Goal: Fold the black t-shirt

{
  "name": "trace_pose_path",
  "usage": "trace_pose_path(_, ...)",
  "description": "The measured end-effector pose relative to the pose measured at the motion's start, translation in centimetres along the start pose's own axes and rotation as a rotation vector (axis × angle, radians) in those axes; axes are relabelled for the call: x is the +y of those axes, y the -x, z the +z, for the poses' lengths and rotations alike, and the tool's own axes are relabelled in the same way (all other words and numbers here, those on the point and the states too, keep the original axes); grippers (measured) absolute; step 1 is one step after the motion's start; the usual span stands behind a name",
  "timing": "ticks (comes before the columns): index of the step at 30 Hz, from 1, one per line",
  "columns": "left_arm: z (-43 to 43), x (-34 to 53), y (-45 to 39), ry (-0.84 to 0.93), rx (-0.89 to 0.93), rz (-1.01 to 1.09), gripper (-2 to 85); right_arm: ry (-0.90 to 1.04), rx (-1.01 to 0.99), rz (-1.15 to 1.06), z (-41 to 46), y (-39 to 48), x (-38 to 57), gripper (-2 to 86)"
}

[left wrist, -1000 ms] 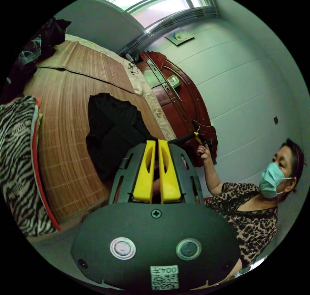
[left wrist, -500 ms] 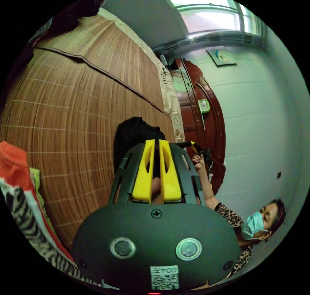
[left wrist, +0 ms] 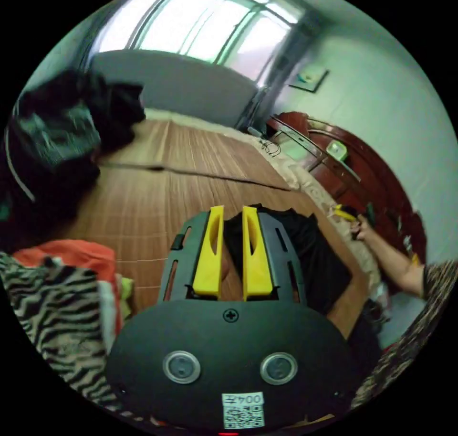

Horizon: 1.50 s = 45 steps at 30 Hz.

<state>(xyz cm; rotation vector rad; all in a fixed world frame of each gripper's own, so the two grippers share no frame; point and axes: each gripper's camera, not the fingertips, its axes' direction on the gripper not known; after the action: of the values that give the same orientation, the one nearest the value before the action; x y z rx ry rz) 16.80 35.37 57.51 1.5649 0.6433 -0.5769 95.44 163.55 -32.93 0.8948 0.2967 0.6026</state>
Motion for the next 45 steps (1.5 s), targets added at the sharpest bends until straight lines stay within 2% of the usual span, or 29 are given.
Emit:
trace_pose_path(2, -5.0, 2.4, -4.9, -0.119, -0.152, 0.166, 4.8, -0.111, 0.159, -0.268, -4.6, 5.9, 5.0, 7.9)
trace_pose_path(3, -7.4, 4.7, -7.6, -0.169, -0.235, 0.213, 4.1, -0.129, 0.194, -0.328, -5.5, 7.1, 6.5, 7.7)
trace_pose_path(5, -8.9, 7.9, -10.3, -0.084, -0.224, 0.268, 3.1, -0.179, 0.299, -0.429, -7.6, 10.0, 13.2, 6.1)
trace_pose_path(7, -8.9, 12.1, -11.2, 0.087, -0.108, 0.15, 2.2, -0.154, 0.298, -0.399, -8.0, 10.3, 17.6, 3.3)
trace_pose_path(10, -8.5, 16.4, -12.5, 0.143, -0.061, 0.055, 2.0, 0.007, 0.245, -0.366, -7.4, 10.4, 23.1, 0.5)
trace_pose_path(12, -7.3, 17.7, -13.7, 0.214, -0.064, 0.081, 2.6, 0.013, 0.277, -0.362, -7.2, 10.8, 25.5, 0.8)
trace_pose_path(18, -2.6, 18.9, -16.9, 0.431, -0.139, 0.207, 9.3, 0.199, 0.256, -0.339, -3.9, 10.5, 27.6, 10.1)
trace_pose_path(24, -0.2, 18.2, -19.5, 0.483, -0.127, 0.328, 10.1, 0.278, 0.258, -0.28, -1.1, 8.8, 26.9, 12.9)
trace_pose_path(33, 1.0, 19.0, -20.4, 0.499, -0.062, 0.322, 9.1, 0.363, 0.243, -0.285, 2.9, 9.2, 27.7, 14.4)
trace_pose_path(35, 1.1, 19.0, -20.4, 0.503, -0.052, 0.31, 7.9, 0.365, 0.283, -0.305, 3.7, 10.0, 28.2, 11.9)
trace_pose_path(37, 1.1, 19.0, -20.5, 0.511, -0.032, 0.297, 4.4, 0.379, 0.315, -0.284, 3.9, 10.3, 28.6, 4.0)
trace_pose_path(45, -3.2, 20.5, -18.9, 0.516, 0.055, 0.194, 1.8, 0.347, 0.173, -0.185, 0.0, 10.5, 31.7, 0.6)
